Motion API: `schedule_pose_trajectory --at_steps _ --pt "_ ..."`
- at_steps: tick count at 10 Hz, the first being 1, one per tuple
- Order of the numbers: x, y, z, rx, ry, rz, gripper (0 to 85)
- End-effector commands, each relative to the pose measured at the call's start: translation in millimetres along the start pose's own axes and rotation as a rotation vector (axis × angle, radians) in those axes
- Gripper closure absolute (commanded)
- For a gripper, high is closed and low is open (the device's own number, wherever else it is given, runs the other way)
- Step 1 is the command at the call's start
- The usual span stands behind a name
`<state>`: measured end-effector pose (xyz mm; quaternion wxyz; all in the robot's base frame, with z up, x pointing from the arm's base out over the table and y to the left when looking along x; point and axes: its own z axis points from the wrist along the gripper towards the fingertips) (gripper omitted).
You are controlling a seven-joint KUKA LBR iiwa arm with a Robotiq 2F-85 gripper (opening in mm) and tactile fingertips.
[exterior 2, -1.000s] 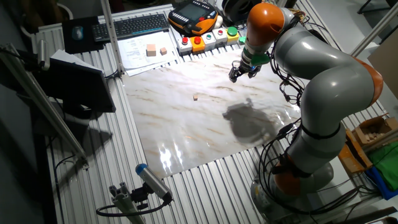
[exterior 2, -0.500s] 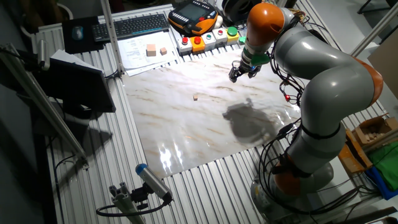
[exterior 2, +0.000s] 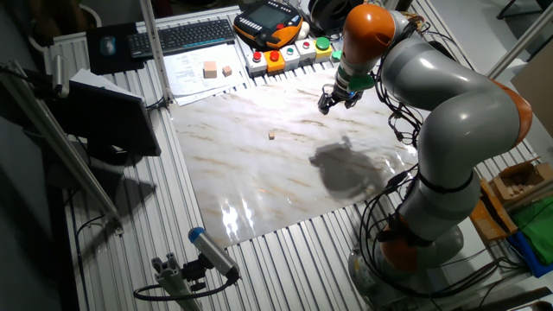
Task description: Approach and touch the side of the small block
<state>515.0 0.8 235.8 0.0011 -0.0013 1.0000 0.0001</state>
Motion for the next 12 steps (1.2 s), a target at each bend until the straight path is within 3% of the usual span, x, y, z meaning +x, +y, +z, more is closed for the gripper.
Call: schedule_pose_trajectory --at_steps 1,4,6,12 --pt "0.1 0.0 -0.1 0.029 -0.012 0.013 84.3" --pt "-0.8 1.6 -4.2 0.037 -0.003 0.016 84.3" --pt "-1.8 3.1 -1.3 0.031 -0.015 0.014 84.3" --pt "-15.4 30.7 39.3 -0.001 -0.043 0.031 84.3"
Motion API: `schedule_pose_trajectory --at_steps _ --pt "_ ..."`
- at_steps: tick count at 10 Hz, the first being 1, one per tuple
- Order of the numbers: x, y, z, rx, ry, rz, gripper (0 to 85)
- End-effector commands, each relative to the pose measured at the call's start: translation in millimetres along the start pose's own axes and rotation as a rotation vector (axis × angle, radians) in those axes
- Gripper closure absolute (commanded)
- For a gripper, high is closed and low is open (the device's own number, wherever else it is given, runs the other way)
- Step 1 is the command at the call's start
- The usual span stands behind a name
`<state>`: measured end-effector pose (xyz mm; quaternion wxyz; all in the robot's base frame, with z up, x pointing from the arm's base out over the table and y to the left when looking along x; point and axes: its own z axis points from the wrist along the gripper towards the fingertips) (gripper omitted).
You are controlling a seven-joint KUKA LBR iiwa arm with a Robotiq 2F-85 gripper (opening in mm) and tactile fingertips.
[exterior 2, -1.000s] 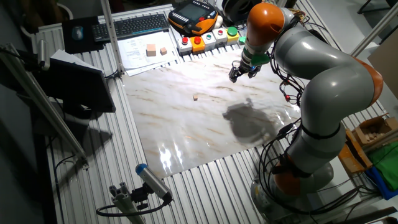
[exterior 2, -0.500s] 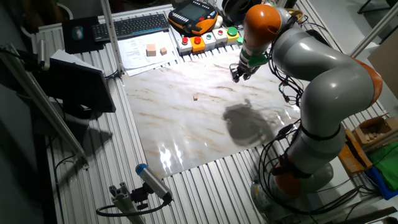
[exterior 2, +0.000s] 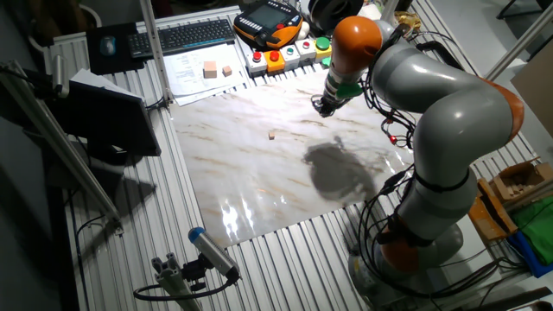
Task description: Approach and touch the side of the small block
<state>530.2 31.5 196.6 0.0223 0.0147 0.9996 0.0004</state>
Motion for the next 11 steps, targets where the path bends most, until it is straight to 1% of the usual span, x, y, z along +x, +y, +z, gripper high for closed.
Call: schedule_pose_trajectory --at_steps 1,3,5,7,9,11 --pt "0.0 6.6 7.1 -0.003 -0.003 0.001 84.3" --pt "4.4 23.9 23.1 -0.006 -0.011 0.013 84.3" --pt "9.8 38.1 35.6 -0.023 -0.010 0.026 84.3" --pt "14.8 52.9 49.1 -0.018 -0.018 0.040 84.3" --pt "15.9 59.8 57.3 -0.023 -0.021 0.051 84.3" --pt "14.0 68.6 62.1 -0.012 -0.016 0.076 84.3"
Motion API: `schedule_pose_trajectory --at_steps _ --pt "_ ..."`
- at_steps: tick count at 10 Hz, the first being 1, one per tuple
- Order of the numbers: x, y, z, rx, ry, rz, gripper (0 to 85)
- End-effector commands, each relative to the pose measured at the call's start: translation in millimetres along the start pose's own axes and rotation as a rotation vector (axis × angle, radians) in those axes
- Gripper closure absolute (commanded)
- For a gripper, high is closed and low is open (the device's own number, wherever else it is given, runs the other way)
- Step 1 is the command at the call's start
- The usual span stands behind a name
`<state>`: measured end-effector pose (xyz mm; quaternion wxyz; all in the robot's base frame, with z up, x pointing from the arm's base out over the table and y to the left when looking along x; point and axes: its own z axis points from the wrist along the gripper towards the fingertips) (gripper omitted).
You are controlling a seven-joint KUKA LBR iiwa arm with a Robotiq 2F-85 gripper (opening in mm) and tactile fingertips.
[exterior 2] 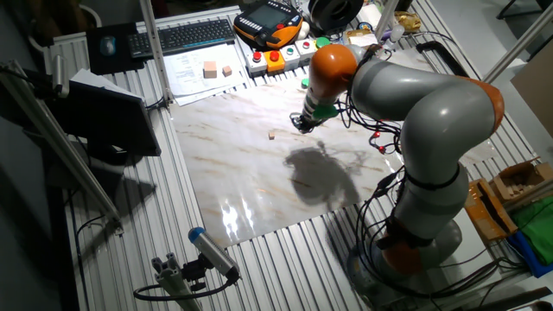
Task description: Approach and touch the side of the small block
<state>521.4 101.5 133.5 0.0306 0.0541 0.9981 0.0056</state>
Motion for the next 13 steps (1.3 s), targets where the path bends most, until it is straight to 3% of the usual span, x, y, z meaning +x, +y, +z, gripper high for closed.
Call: schedule_pose_trajectory --at_steps 1,2,3,7,10,13 --pt "-1.0 5.3 2.6 0.013 0.002 0.016 84.3" --pt "-2.9 10.9 6.3 0.019 0.007 0.039 84.3" --pt "-3.9 12.2 10.1 0.005 0.013 0.052 84.3" --pt "-5.6 10.9 22.3 -0.016 0.004 0.050 84.3" --pt "-7.9 6.0 11.9 -0.044 0.009 0.052 84.3" --pt "-7.9 6.0 11.9 -0.027 0.003 0.007 84.3"
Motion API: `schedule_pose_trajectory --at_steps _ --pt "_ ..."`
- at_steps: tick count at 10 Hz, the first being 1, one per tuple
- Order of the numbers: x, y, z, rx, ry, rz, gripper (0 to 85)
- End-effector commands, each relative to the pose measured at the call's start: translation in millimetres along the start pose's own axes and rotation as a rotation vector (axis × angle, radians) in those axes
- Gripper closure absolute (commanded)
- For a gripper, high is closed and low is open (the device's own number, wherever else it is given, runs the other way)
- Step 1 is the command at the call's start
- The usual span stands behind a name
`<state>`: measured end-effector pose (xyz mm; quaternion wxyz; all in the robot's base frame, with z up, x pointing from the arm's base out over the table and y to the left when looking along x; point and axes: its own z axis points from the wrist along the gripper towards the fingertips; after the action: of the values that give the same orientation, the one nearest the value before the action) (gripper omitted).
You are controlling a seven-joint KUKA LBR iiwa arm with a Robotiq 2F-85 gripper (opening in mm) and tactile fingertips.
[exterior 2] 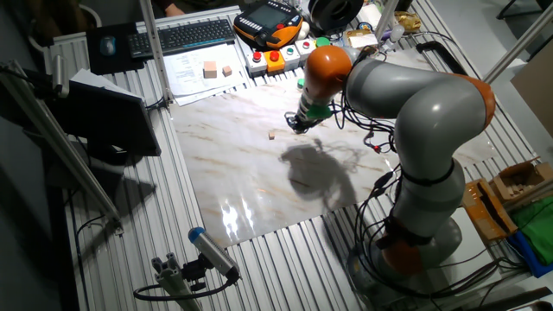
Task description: Approach and touch the side of the small block
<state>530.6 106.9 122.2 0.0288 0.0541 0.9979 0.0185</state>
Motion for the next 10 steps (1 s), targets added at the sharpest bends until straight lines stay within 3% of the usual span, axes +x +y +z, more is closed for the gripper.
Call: schedule_pose_trajectory --at_steps 1,3,6,10 --pt "-0.1 -0.2 0.0 0.016 0.004 -0.017 84.3" --pt "-0.1 -0.2 0.0 0.056 0.006 -0.063 84.3" --pt "-0.3 0.5 0.7 0.033 -0.003 -0.075 84.3" --pt "-6.6 12.2 17.9 0.014 -0.002 -0.055 84.3"
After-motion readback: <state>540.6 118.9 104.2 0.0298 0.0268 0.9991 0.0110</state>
